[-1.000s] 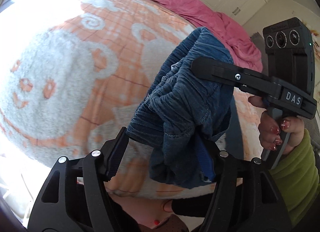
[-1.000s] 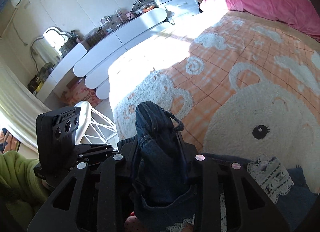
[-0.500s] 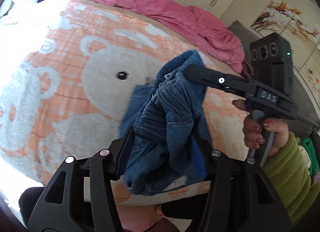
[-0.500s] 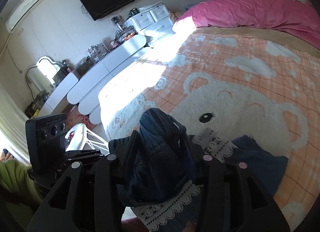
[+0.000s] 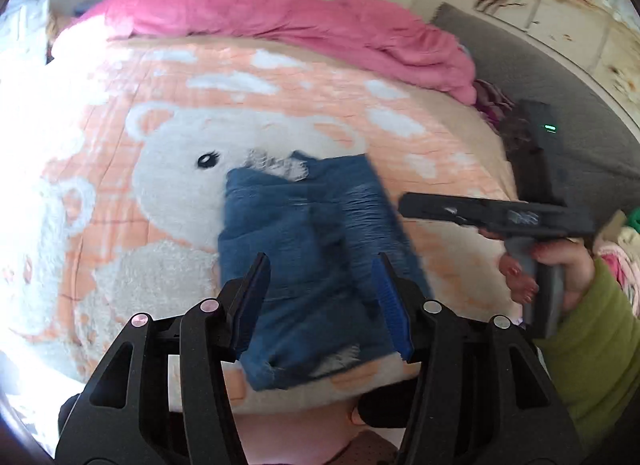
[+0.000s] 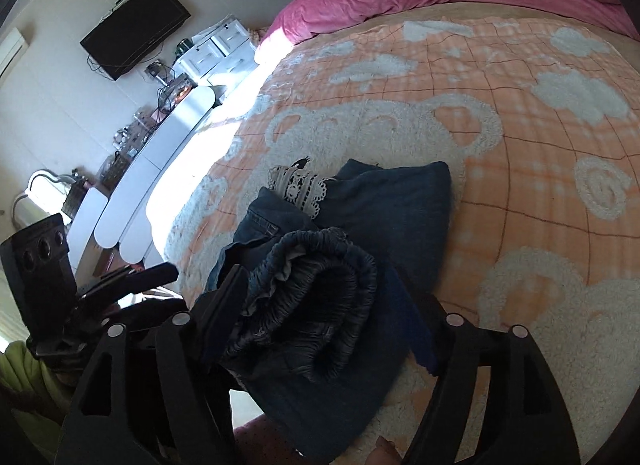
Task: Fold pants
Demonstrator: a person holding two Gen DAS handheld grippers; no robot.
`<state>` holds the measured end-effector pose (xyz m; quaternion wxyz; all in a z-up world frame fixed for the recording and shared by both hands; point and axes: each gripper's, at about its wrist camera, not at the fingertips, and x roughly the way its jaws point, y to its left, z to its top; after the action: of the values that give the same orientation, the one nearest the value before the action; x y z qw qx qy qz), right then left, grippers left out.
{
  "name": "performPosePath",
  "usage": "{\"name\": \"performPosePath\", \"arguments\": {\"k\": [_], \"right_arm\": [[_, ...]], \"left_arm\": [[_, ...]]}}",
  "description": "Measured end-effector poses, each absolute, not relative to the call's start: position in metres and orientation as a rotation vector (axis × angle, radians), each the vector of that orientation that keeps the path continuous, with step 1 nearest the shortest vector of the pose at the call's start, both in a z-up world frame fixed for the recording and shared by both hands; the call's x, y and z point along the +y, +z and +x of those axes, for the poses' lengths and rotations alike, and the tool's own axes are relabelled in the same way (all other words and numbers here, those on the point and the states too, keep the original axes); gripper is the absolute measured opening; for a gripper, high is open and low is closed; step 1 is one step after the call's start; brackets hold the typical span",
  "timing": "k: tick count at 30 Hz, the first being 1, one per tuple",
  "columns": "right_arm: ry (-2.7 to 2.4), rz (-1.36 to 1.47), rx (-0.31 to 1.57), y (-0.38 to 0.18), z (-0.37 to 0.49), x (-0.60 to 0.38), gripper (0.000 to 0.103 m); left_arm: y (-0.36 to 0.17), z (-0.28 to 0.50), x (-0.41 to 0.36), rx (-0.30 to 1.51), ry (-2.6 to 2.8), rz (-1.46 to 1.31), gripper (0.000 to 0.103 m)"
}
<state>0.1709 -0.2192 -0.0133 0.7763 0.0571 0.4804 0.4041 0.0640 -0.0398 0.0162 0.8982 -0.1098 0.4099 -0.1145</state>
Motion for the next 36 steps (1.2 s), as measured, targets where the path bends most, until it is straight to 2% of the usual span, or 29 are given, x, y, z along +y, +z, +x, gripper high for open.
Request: {"name": "performPosePath", "arguments": {"k": [1, 2, 3, 4, 8, 9, 11, 13, 17, 21, 23, 24, 29, 33, 36], "right_arm": [[0.838, 0.088, 1.056, -0.018, 0.172, -0.215, 0.075], [0.809, 0.065, 1.082, -0.025, 0.173, -0.209, 0.075], [0.825, 0.079, 1.097, -0.031, 0.174, -0.209, 0.061], [0.866, 0.114, 1.114, -0.036, 0.173, -0.209, 0.041], [0.772, -0.026, 1.105, -0.032, 0.163, -0.209, 0.042], [0.739, -0.055, 1.086, -0.024, 0.163, -0.211, 0.046], [0.777, -0.025, 1.009, -0.001, 0.164, -0.21, 0.047], [0.825, -0.017, 0.984, 0.014, 0.169, -0.196, 0.055], [0.851, -0.132, 1.055, 0.008, 0.196, -0.144, 0.056], [0.887, -0.202, 1.201, -0.027, 0.214, -0.101, 0.057], [0.973, -0.228, 1.22, -0.033, 0.203, -0.088, 0.02], [0.981, -0.263, 1.184, -0.029, 0.196, -0.084, 0.01], [0.909, -0.254, 1.025, -0.001, 0.201, -0.074, 0.006], [0.848, -0.349, 1.108, -0.029, 0.212, -0.061, 0.007], [0.819, -0.317, 1.106, -0.036, 0.217, -0.065, 0.009]], "left_arm": [[0.01, 0.067, -0.04, 0.864, -0.235, -0.224, 0.021], [0.002, 0.072, -0.043, 0.886, -0.237, -0.209, 0.01], [-0.006, 0.072, -0.044, 0.912, -0.263, -0.211, 0.009], [-0.014, 0.071, -0.05, 0.941, -0.297, -0.22, 0.009], [-0.031, 0.058, -0.068, 0.973, -0.333, -0.126, 0.009], [-0.035, 0.053, -0.063, 0.981, -0.335, -0.125, 0.009], [-0.034, 0.054, -0.06, 0.983, -0.343, -0.137, 0.009], [-0.033, 0.048, -0.057, 0.985, -0.348, -0.143, 0.009], [-0.031, 0.042, -0.052, 0.987, -0.34, -0.149, 0.009], [-0.032, 0.044, -0.052, 0.991, -0.332, -0.149, 0.009], [-0.033, 0.045, -0.055, 0.992, -0.332, -0.145, 0.009], [-0.033, 0.044, -0.055, 0.992, -0.334, -0.145, 0.009], [-0.038, 0.046, -0.052, 0.998, -0.349, -0.164, 0.009], [-0.04, 0.047, -0.05, 0.999, -0.344, -0.173, 0.01], [-0.04, 0.046, -0.051, 0.997, -0.34, -0.166, 0.01]]}}
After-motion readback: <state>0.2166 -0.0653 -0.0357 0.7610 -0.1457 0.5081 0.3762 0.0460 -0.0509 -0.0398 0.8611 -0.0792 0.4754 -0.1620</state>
